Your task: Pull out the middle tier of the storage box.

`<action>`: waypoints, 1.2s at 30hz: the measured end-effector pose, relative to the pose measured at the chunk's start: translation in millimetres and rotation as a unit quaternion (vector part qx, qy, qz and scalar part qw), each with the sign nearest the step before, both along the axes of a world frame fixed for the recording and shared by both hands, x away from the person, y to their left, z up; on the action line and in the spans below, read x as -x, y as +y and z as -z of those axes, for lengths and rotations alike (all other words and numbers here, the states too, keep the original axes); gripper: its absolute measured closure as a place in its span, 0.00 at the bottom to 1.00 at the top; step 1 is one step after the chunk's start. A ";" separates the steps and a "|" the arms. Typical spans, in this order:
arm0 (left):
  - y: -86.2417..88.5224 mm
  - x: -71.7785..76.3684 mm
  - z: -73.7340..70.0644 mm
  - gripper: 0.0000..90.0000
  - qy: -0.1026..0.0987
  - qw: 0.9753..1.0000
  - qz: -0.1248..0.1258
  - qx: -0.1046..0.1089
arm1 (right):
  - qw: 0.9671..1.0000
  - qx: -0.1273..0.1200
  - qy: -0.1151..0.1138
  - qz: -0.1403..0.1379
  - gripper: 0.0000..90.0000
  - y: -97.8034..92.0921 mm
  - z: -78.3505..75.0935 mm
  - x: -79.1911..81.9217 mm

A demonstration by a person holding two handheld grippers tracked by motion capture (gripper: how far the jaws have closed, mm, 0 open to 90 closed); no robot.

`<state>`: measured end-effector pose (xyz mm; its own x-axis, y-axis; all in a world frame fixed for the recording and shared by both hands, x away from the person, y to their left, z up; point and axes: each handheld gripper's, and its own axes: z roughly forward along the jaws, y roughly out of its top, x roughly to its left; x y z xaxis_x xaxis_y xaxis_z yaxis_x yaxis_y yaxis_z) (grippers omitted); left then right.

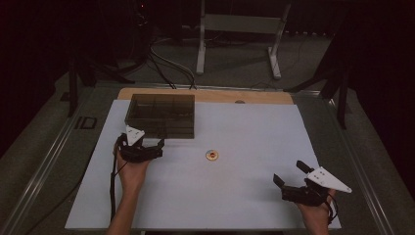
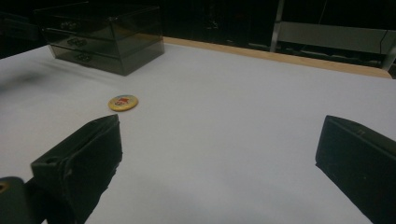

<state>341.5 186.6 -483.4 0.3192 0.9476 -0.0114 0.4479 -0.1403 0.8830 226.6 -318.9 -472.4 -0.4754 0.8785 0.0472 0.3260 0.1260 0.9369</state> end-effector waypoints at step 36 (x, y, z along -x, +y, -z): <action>-9.9 -34.7 14.3 0.01 0.046 0.999 -0.003 -0.002 | 1.000 0.001 -0.001 0.002 0.00 -0.8 0.2 -0.5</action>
